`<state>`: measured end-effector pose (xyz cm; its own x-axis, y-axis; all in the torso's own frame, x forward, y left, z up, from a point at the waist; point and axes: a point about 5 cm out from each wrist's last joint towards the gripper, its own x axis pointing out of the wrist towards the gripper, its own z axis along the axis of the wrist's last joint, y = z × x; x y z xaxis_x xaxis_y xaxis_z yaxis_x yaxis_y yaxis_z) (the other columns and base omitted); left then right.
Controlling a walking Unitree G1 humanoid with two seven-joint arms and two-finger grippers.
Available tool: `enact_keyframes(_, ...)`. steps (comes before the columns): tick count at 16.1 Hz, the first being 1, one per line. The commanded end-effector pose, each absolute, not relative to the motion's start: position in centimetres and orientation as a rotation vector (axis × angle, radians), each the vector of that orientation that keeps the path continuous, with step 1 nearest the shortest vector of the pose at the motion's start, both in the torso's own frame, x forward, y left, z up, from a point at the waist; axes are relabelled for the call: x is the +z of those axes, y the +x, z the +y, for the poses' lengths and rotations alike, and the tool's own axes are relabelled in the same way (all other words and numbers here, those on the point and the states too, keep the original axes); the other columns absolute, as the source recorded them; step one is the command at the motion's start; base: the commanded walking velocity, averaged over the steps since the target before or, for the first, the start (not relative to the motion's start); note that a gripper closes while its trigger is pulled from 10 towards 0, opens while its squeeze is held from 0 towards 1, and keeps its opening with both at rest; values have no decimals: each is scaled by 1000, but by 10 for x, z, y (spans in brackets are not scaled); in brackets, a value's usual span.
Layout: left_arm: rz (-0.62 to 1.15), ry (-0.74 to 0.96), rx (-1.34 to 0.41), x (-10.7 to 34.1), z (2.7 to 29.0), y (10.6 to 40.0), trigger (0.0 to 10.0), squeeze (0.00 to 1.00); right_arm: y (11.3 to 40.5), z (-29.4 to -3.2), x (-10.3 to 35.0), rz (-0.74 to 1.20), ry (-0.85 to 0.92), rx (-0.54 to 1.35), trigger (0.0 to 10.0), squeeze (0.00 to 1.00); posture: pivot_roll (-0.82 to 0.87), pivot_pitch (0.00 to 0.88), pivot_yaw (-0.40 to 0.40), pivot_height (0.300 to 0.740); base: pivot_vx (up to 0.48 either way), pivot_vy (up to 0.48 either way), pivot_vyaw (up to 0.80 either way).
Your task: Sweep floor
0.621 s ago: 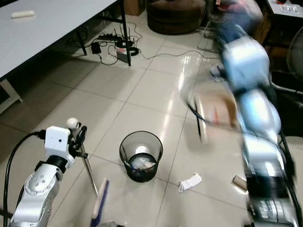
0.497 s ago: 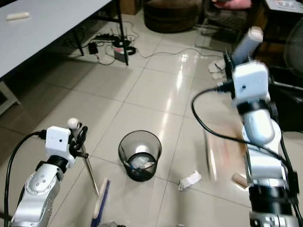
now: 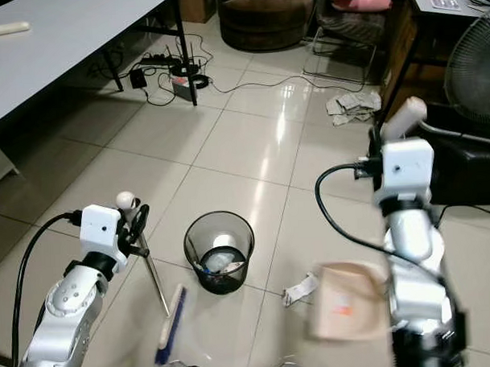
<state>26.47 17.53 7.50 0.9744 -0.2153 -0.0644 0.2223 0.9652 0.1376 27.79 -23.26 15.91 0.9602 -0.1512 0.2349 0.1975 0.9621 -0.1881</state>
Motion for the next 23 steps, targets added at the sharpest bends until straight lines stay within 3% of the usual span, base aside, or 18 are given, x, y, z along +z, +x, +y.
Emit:
enact_keyframes(1, 21, 162, -217, 79, 175, 262, 10000, 0, 274, -233, 146, -175, -97, -208, 10000, 0, 33, 43, 17, 740, 0, 0, 0)
enact_keyframes(4, -3, 158, -214, 84, 174, 264, 10000, 0, 274, -221, 140, -175, -111, -192, 10000, 0, 35, 0, 7, 740, 0, 0, 0)
enact_keyframes(6, -15, 181, -217, 89, 175, 273, 10000, 0, 284, -218, 148, -181, -67, -160, 10000, 0, 34, 33, 10, 740, 0, 0, 0)
enact_keyframes(12, -27, 199, -258, 92, 170, 276, 10000, 0, 276, -218, 141, -156, -21, -162, 10000, 0, 45, 12, 20, 740, 0, 0, 0)
enact_keyframes(23, -53, 205, -265, 101, 166, 284, 10000, 0, 275, -208, 131, -118, 53, -147, 10000, 0, 65, 26, 22, 740, 0, -272, -141)
